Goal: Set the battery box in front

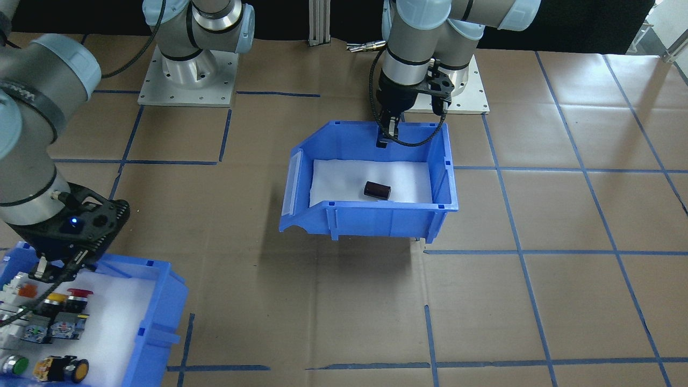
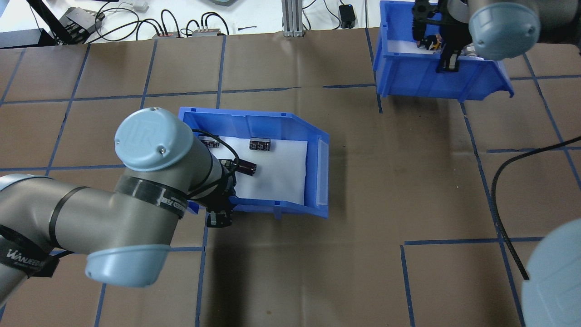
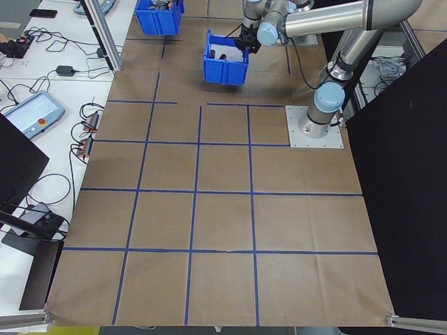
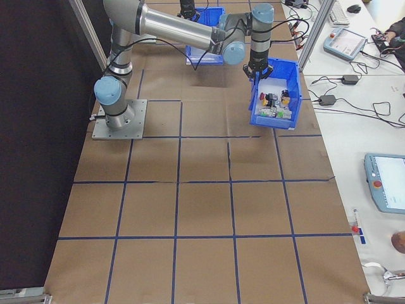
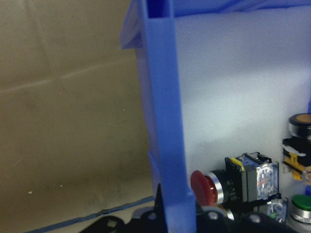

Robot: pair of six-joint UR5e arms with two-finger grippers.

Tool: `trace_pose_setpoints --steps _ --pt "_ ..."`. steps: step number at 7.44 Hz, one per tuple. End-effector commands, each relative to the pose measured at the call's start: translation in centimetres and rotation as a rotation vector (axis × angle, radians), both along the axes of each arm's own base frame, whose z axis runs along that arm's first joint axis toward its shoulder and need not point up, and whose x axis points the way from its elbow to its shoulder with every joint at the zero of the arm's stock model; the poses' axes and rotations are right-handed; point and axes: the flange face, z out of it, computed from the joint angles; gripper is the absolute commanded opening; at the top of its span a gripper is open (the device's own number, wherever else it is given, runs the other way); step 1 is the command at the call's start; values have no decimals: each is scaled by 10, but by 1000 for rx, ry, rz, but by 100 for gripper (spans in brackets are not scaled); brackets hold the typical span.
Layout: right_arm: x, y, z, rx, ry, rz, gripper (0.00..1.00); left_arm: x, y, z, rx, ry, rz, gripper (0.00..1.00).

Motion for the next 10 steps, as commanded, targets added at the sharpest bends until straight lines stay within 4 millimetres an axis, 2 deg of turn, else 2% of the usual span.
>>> trace_pose_setpoints --steps 1,3,4,5,7,8,9,10 --pt "-24 56 28 -18 17 31 2 46 -61 -8 11 -8 -18 0" --pt "-47 97 41 -13 47 150 2 40 -145 -9 9 -12 -16 0" --pt "-58 113 40 -2 54 184 2 27 -177 -13 5 -9 -24 0" --pt "-69 132 39 -4 42 168 2 4 -199 -22 3 -6 -54 0" --pt "-63 151 35 -7 39 164 2 -51 -221 -36 -2 5 -60 0" --pt "-62 153 33 -3 37 163 2 -70 -228 -35 -12 9 -69 0" --pt "-62 155 28 6 33 164 2 -81 -238 -47 -5 17 -45 1" --pt "-60 160 27 7 33 164 2 -102 -249 -56 -15 28 -25 2"
